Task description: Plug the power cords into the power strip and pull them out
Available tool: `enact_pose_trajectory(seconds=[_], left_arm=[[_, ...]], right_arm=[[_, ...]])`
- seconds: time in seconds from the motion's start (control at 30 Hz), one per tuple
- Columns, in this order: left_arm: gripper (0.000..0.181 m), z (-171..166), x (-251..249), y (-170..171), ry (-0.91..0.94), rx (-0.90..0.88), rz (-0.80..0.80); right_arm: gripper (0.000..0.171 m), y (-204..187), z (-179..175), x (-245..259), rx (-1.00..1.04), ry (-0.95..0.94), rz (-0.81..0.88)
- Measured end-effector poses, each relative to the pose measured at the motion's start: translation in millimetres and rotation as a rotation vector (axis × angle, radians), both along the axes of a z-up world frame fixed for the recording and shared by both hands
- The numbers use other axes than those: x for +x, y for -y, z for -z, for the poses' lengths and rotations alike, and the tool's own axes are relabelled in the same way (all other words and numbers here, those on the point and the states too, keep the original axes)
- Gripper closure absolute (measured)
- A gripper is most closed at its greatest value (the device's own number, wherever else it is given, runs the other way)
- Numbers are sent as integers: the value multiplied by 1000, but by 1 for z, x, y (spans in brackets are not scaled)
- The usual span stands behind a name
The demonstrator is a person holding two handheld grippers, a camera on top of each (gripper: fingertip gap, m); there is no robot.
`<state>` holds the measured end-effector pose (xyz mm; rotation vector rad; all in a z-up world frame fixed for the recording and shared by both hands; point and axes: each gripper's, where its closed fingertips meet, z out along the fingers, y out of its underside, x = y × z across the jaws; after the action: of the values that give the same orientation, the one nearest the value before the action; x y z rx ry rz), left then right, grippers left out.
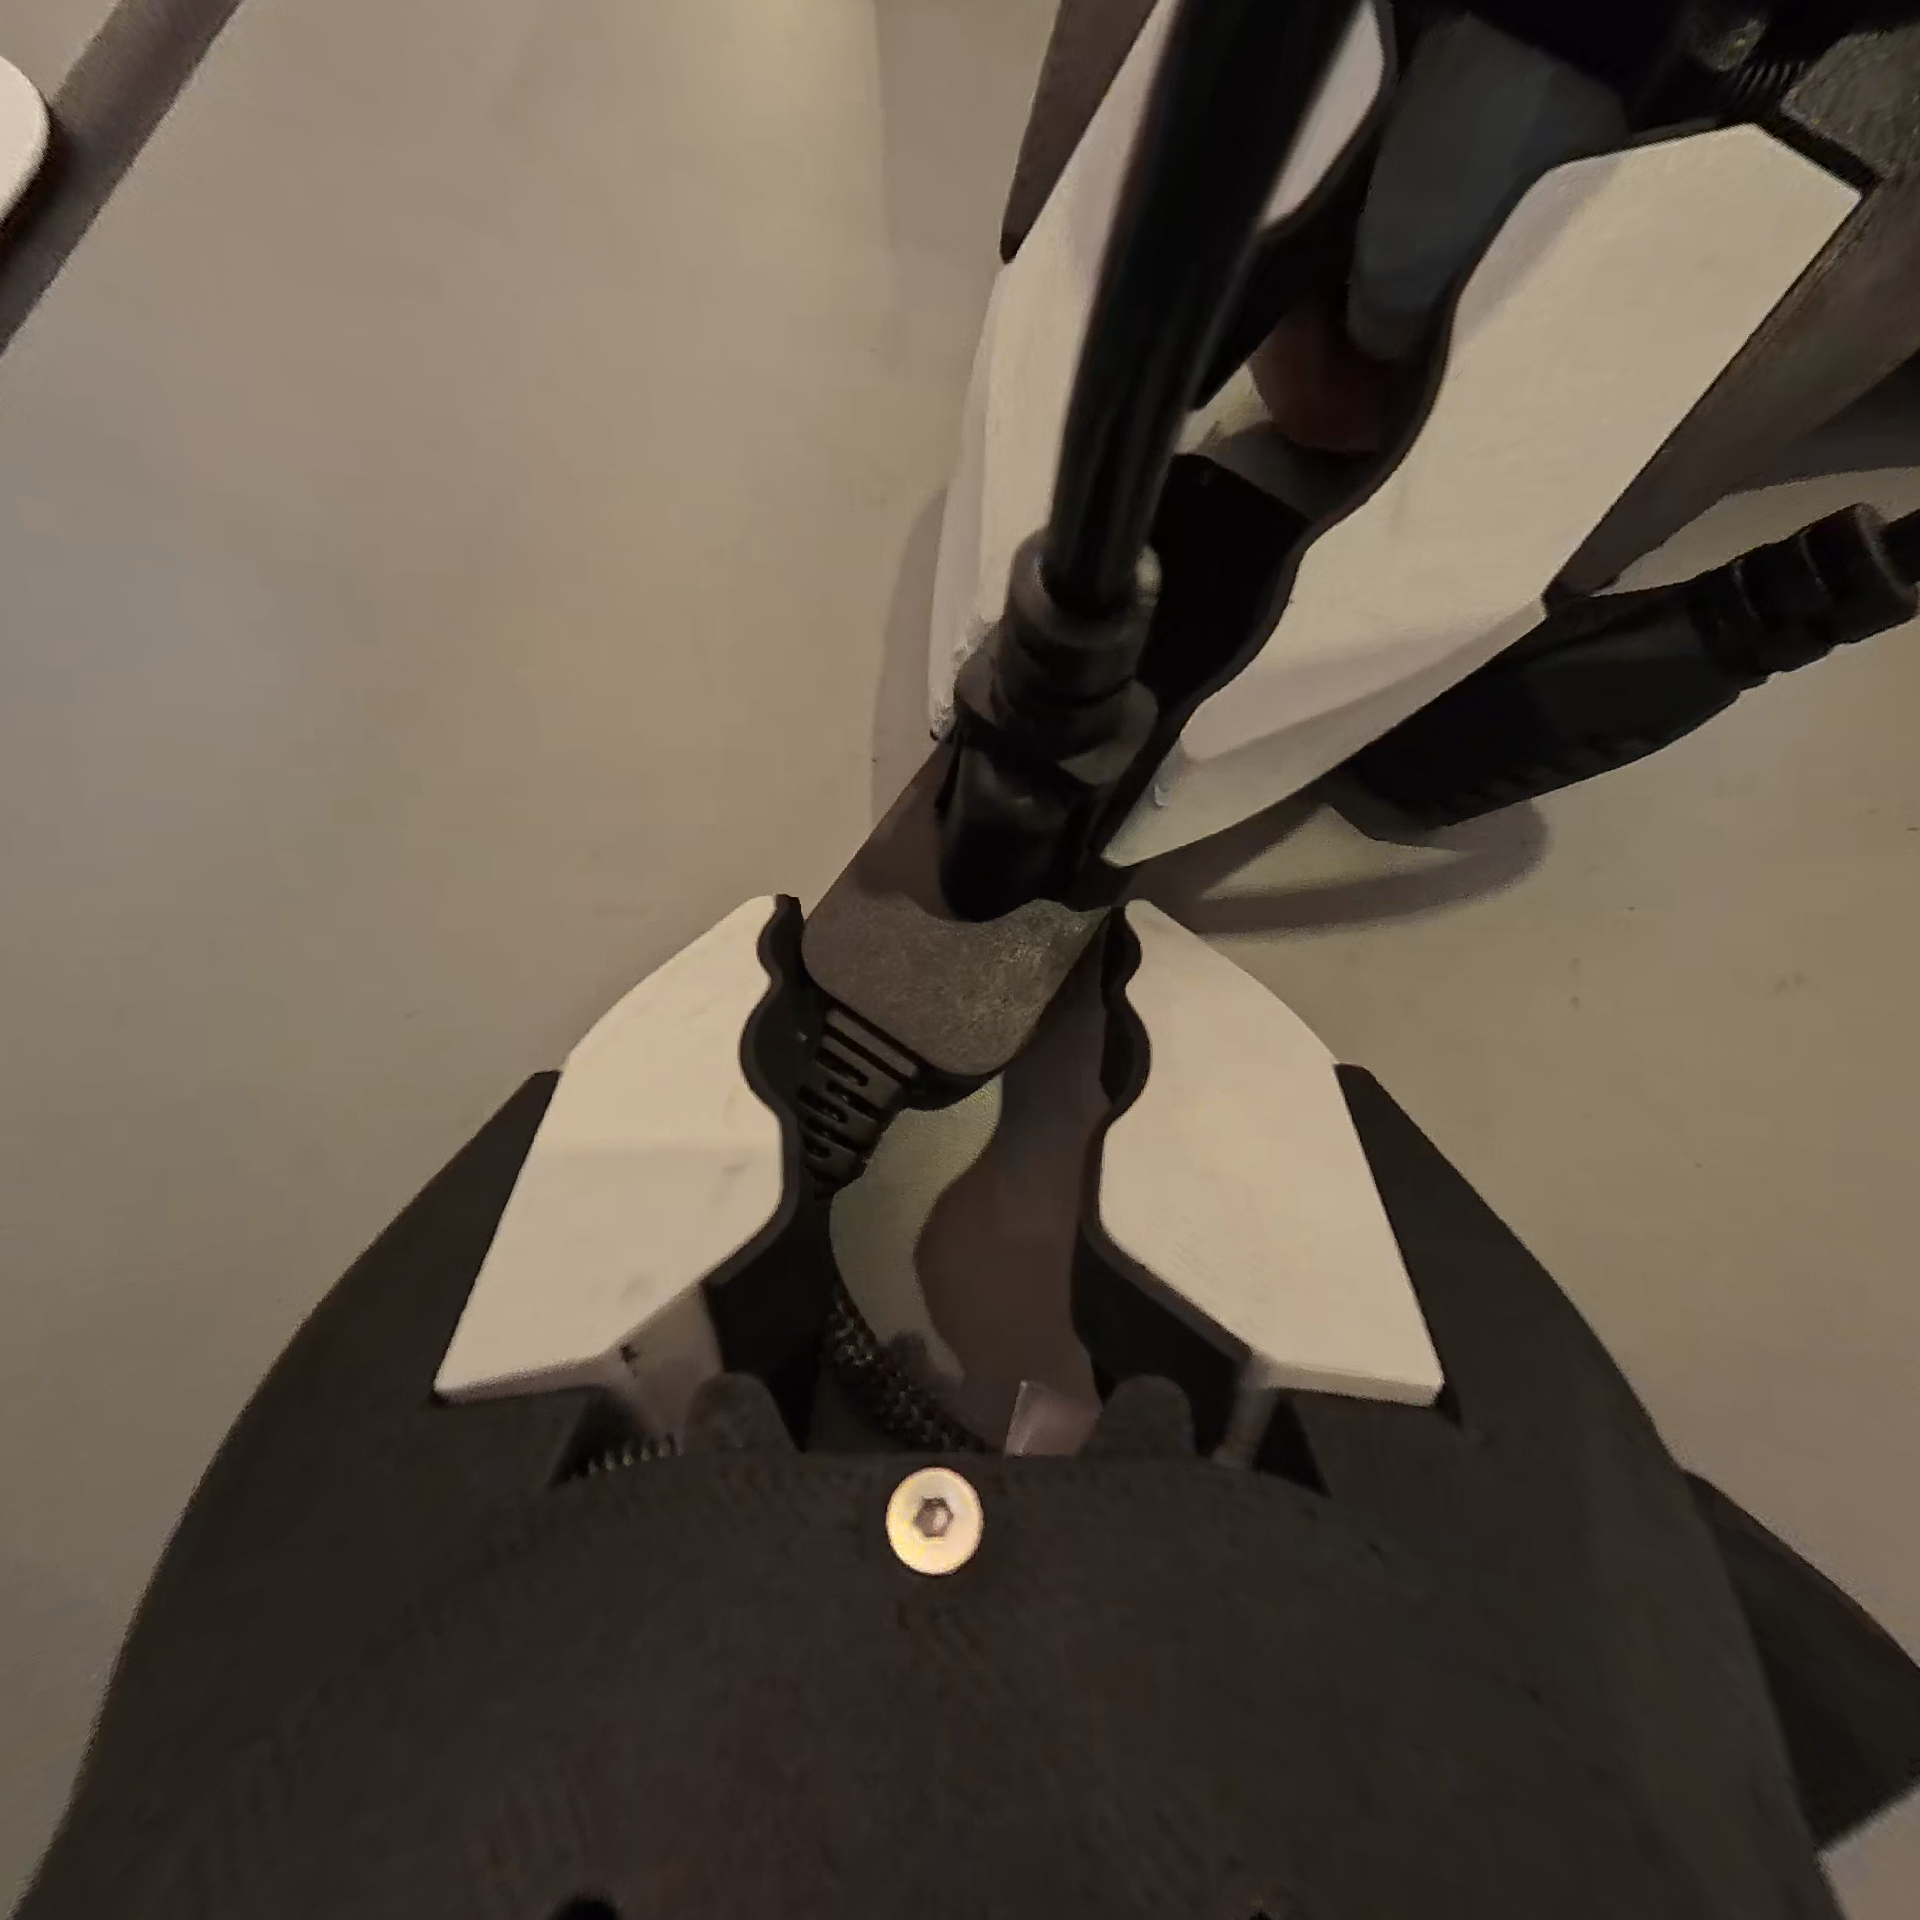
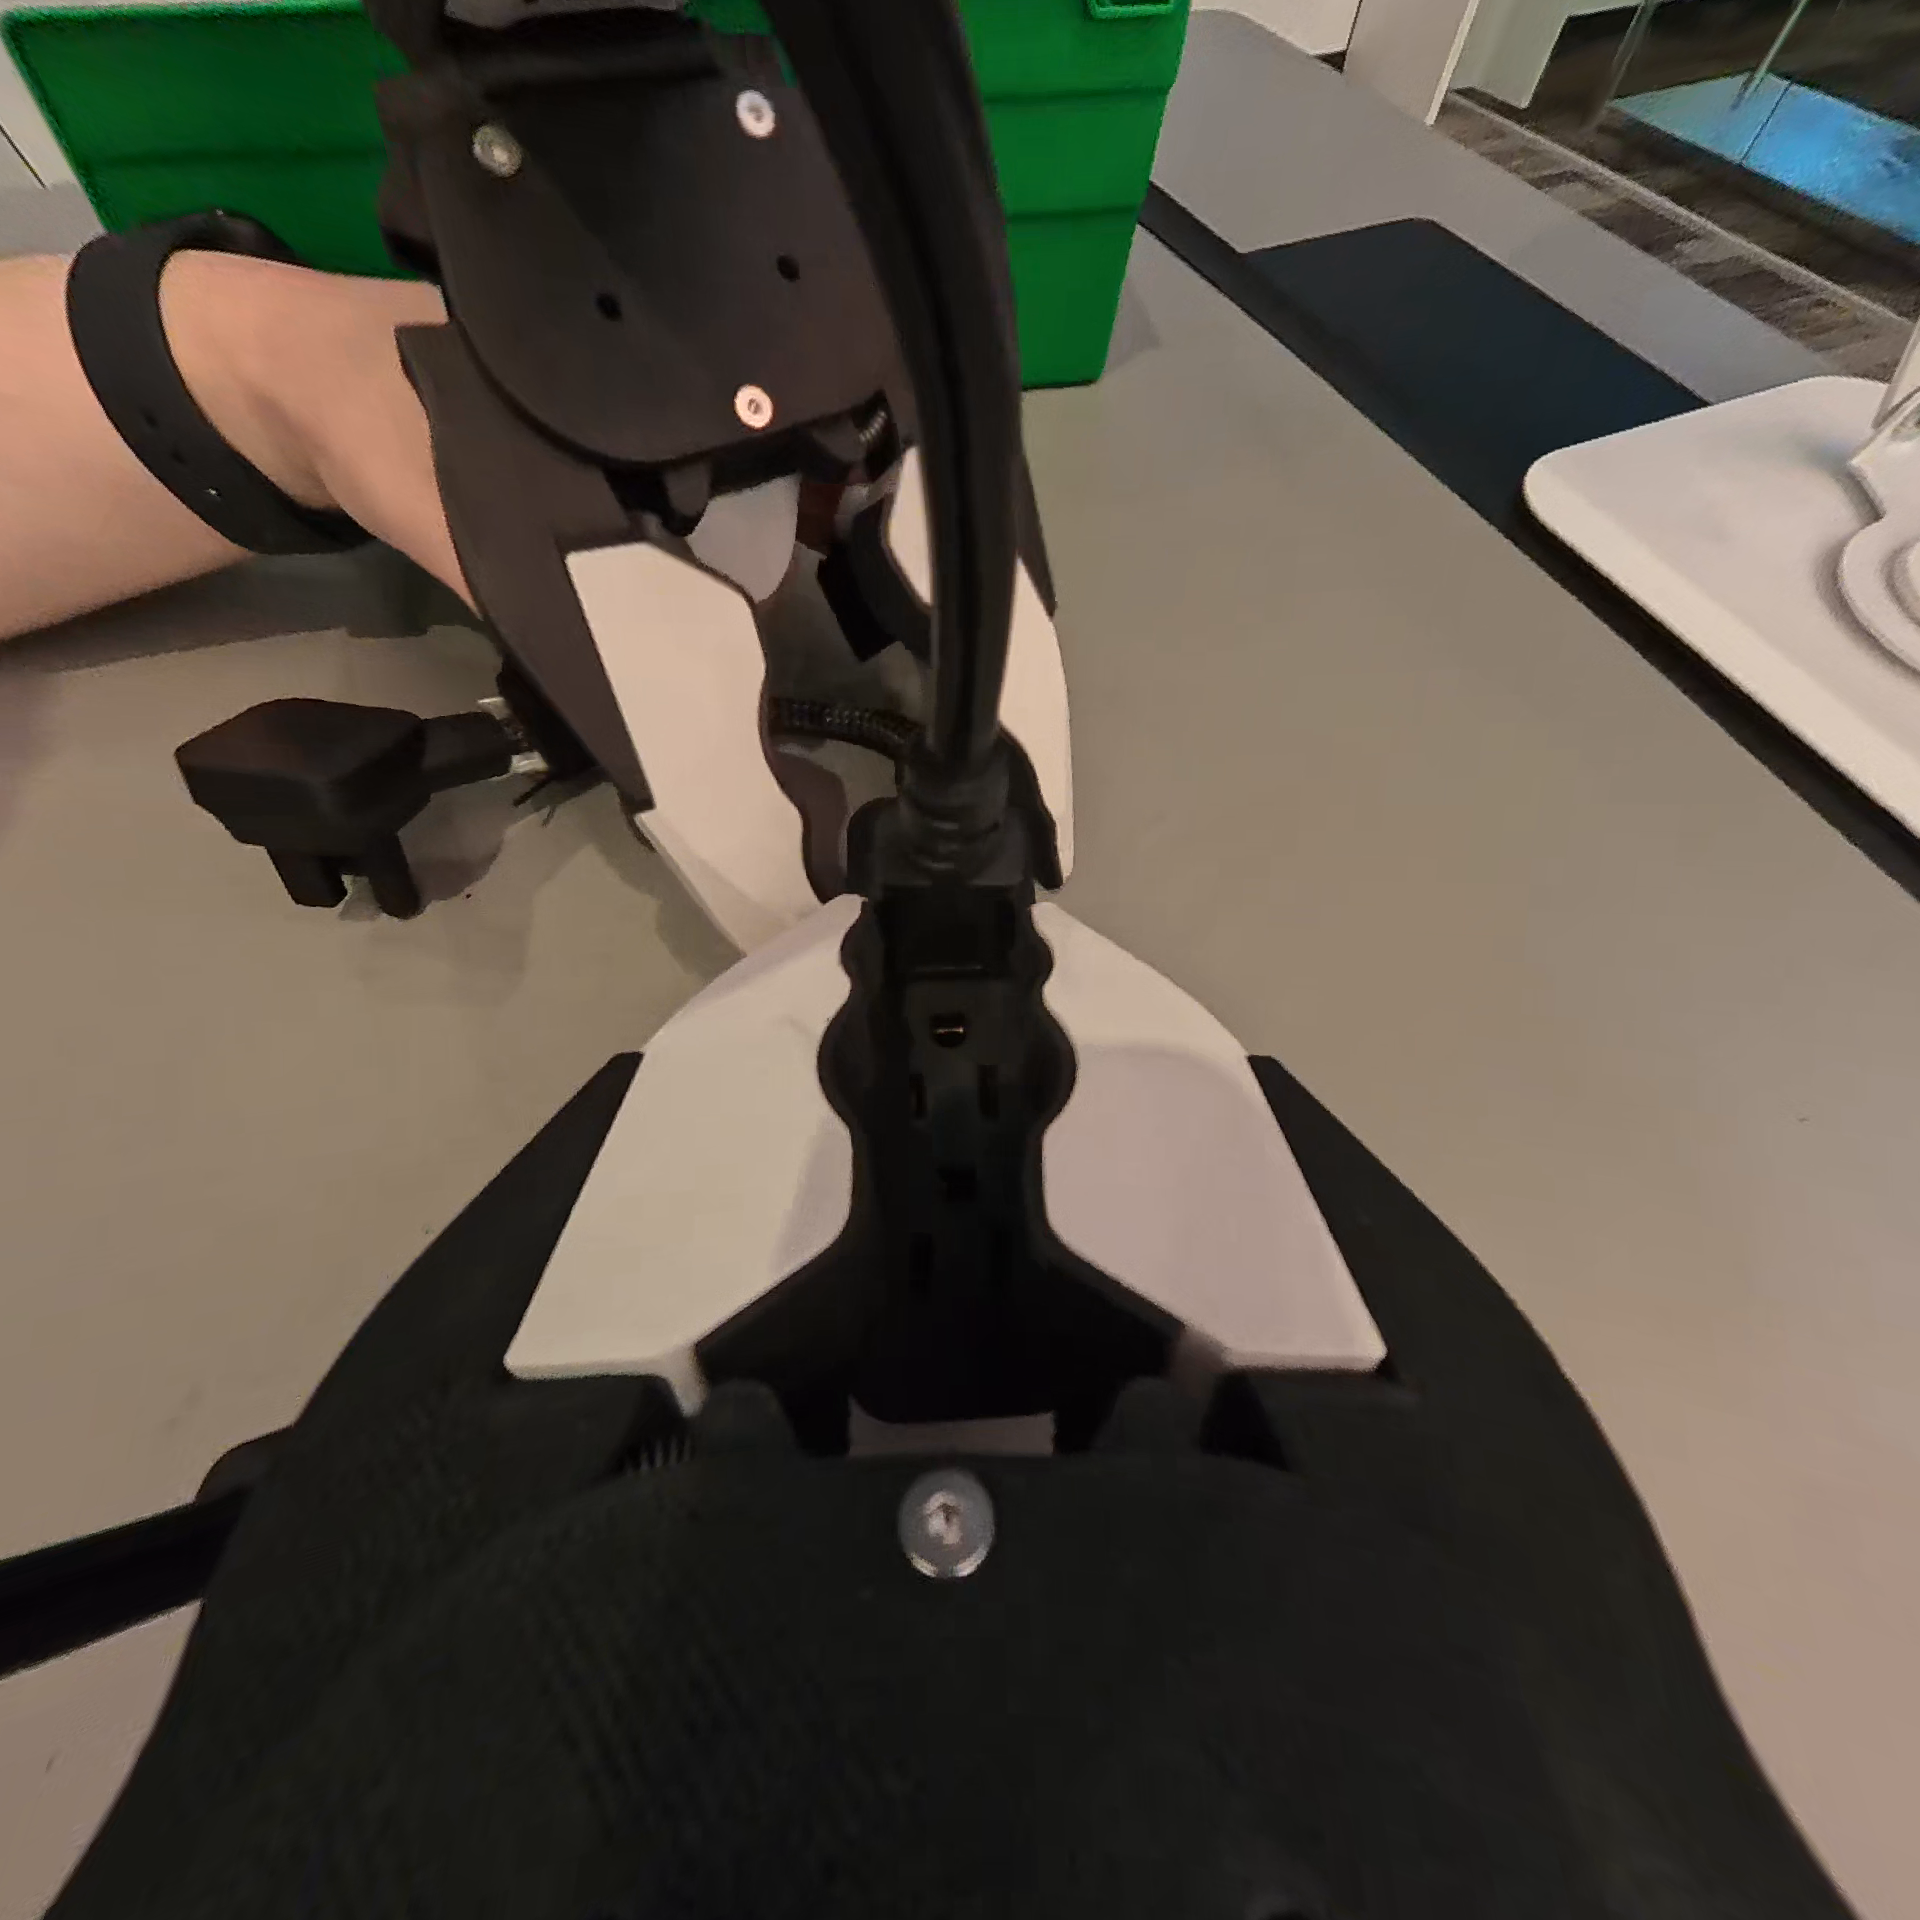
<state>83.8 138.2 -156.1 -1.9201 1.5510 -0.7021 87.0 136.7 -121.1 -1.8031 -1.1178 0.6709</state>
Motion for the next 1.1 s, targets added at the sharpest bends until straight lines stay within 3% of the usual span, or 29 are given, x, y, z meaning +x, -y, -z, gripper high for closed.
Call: enact_pose_trajectory(seconds=[0.4, 0.73, 0.87, 1.1], left_arm=[[118, 3, 12, 2, -18, 58, -8], [118, 3, 15, 5, -24, 48, -5], [119, 2, 15, 6, -25, 44, -14], [121, 2, 16, 6, -22, 47, -21]], right_arm=[[142, -4, -3, -13, -92, -77, -16], [144, -3, -2, -10, -20, -37, 33], [140, 0, 0, -1, 91, 69, 86], [142, 1, -5, 0, 112, 19, 38]])
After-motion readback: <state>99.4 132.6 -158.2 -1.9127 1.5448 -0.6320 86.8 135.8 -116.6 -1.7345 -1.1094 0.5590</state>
